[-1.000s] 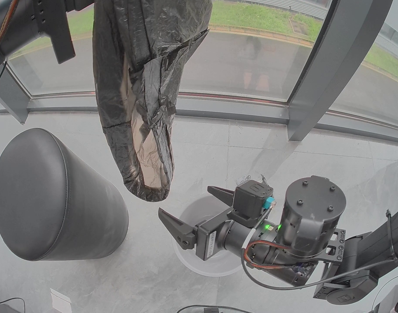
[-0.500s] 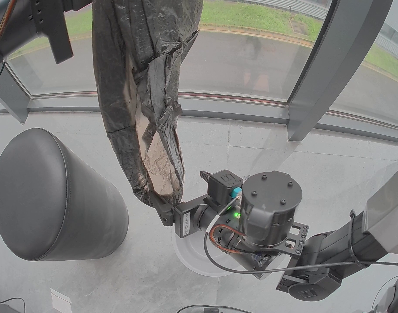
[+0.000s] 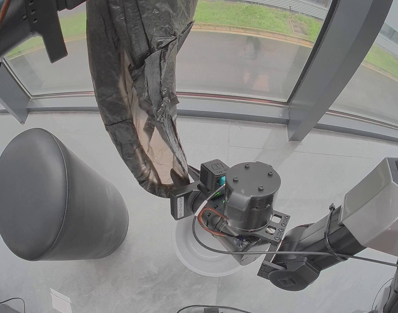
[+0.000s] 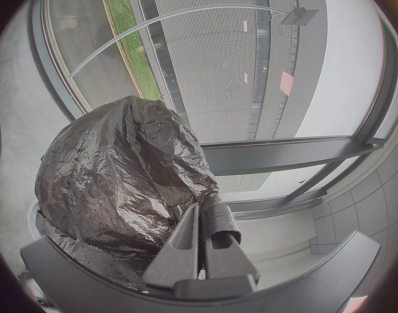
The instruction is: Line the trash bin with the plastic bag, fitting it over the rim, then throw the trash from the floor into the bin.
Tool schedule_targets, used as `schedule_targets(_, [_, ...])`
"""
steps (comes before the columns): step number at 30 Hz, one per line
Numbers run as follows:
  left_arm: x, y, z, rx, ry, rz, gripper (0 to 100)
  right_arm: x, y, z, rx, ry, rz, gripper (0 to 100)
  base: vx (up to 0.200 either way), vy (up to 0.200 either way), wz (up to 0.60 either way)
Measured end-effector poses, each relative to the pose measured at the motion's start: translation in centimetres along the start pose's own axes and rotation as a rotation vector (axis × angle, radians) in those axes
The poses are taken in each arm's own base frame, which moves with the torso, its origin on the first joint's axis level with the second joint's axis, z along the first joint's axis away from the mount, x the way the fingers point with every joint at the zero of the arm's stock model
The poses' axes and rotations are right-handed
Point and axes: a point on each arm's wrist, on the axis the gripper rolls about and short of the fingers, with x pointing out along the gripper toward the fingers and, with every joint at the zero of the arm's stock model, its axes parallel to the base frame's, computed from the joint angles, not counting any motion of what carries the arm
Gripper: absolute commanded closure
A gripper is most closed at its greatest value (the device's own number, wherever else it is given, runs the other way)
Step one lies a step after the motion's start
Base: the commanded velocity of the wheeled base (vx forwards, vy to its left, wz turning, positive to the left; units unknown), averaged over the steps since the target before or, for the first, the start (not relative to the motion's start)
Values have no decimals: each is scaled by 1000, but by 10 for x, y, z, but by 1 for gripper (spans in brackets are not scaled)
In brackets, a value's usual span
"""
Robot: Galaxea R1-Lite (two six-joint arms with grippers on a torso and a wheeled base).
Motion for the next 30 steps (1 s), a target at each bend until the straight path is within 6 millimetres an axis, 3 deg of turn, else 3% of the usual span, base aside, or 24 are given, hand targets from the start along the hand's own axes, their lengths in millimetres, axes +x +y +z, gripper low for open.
schedule_targets(10, [-1, 7, -3, -4, 8, 24, 100, -11, -7, -5, -88, 55, 3, 100, 0, 0, 0])
schedule_targets(18, [-2, 24, -6, -6, 7, 76, 100, -31, -27, -2, -213, 302, -8, 100, 0, 0, 0])
schedule_targets(24, [0, 52, -13, 6, -6, 111, 100, -52, -45, 14, -246, 540, 20, 100, 0, 0, 0])
schedule_targets(30, [-1, 90, -27, 41, -6, 138, 100, -69, -65, 43, -165, 753, 120, 100, 0, 0, 0])
